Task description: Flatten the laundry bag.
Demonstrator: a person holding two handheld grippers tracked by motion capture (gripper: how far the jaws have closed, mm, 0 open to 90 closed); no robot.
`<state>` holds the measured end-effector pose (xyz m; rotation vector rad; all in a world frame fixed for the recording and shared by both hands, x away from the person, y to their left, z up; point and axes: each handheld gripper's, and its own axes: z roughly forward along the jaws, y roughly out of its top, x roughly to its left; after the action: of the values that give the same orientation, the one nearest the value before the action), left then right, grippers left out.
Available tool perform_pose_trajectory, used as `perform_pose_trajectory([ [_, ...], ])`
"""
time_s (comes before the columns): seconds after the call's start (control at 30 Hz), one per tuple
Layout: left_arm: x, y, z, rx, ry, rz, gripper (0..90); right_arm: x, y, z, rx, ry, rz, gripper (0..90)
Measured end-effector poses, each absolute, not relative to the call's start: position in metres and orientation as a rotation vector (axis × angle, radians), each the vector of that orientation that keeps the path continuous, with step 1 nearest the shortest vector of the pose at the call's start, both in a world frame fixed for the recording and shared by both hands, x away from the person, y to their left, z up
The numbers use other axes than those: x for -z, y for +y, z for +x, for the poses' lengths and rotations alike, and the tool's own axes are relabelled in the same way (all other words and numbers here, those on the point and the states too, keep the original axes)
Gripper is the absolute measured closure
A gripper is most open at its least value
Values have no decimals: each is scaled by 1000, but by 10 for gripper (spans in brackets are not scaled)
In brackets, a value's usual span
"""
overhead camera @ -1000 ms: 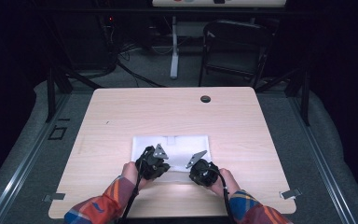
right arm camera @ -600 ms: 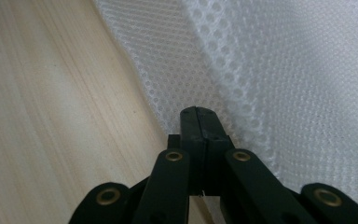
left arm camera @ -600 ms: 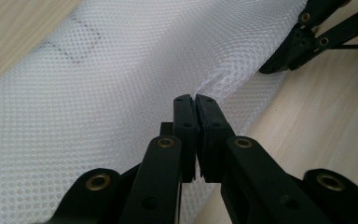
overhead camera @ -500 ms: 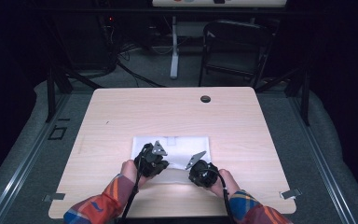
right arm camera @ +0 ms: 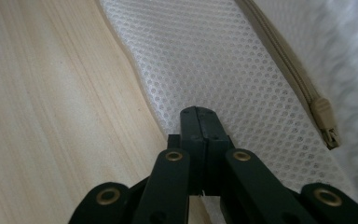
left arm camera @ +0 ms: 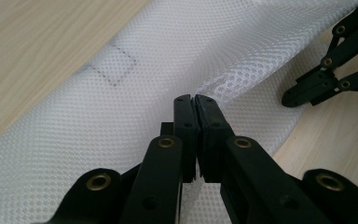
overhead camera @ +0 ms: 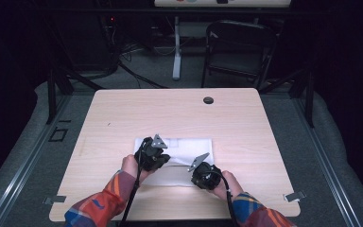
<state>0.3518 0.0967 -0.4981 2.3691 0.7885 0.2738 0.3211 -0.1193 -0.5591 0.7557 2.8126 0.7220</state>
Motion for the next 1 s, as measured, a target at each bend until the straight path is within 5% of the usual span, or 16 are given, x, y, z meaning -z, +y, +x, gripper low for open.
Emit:
perform_pose_trajectory([
  [1.0,456,102,396,-435,844,2309,879,558,-124,318,-717,2880,757,900],
])
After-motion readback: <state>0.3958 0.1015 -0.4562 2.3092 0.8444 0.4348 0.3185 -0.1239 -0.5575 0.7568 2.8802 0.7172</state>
